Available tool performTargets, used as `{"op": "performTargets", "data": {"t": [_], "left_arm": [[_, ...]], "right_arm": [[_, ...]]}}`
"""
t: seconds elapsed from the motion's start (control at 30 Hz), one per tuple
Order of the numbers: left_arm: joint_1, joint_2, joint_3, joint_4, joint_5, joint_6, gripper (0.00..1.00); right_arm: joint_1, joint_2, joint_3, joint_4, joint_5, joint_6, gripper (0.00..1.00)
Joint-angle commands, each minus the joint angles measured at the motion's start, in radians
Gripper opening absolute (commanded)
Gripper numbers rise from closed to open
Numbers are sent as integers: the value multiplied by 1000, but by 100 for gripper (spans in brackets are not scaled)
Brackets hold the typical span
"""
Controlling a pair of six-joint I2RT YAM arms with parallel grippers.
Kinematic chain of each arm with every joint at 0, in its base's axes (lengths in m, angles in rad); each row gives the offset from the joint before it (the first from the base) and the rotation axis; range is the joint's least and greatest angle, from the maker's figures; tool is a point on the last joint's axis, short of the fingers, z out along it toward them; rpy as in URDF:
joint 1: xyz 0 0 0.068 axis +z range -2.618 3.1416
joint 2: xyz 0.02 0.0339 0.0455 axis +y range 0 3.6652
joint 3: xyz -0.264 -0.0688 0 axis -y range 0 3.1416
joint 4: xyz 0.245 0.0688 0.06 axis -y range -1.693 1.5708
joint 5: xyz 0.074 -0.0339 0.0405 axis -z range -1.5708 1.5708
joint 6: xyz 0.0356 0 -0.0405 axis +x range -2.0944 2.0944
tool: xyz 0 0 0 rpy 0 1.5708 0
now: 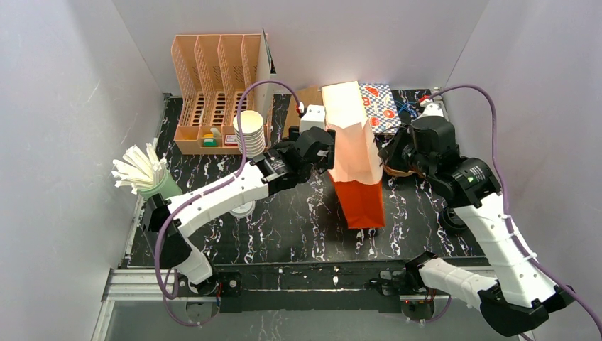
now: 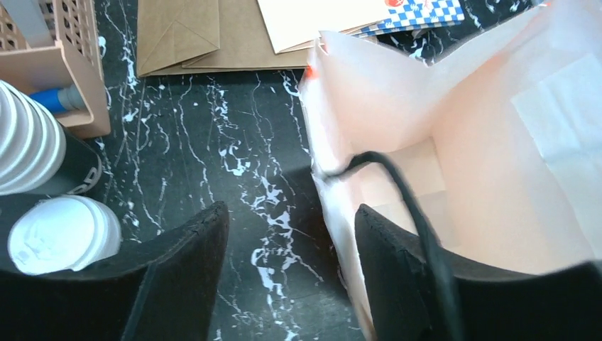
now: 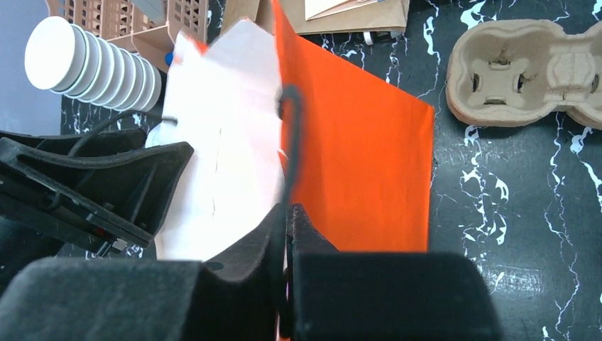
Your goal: Pack the takeout coffee
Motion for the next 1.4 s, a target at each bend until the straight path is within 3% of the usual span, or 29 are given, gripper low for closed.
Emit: {"op": "performTargets", "data": {"t": [0.0, 0.1, 0.2, 0.23, 0.3, 0.4, 0.73, 0.97, 1.07, 1.27, 1.37], "left_arm": [[1, -59, 40, -64, -5, 38, 51], [1, -87, 42, -73, 45, 75, 23], [0, -102, 61, -87, 109, 102, 6], [2, -104, 69, -96, 123, 109, 3], [0, -101, 94, -125, 134, 125, 0], [1, -95, 123, -175, 114, 151, 0], [0, -130, 81, -200, 92, 179, 0], [1, -164, 18, -190, 82, 174, 0], [1, -173, 15, -185, 106, 171, 0], [2, -182, 9, -178, 114, 186, 0], [3, -183, 6, -171, 103, 192, 0]], "right_arm": [[-1, -31, -21, 26, -25, -18, 19], [-2, -23, -23, 24, -51, -35, 34], [-2, 5, 13, 2, -65, -66, 58], [-1, 17, 34, -10, -72, -78, 70], [-2, 35, 91, -28, -112, -100, 83], [-1, 50, 157, -43, -187, -121, 96], [-2, 139, 367, -69, -278, -133, 98], [-26, 201, 356, -77, 86, -110, 98], [-148, 180, 228, 0, 79, -128, 98], [-573, 211, -73, 205, -301, -150, 96], [-616, 274, -130, 264, -289, -199, 97]]}}
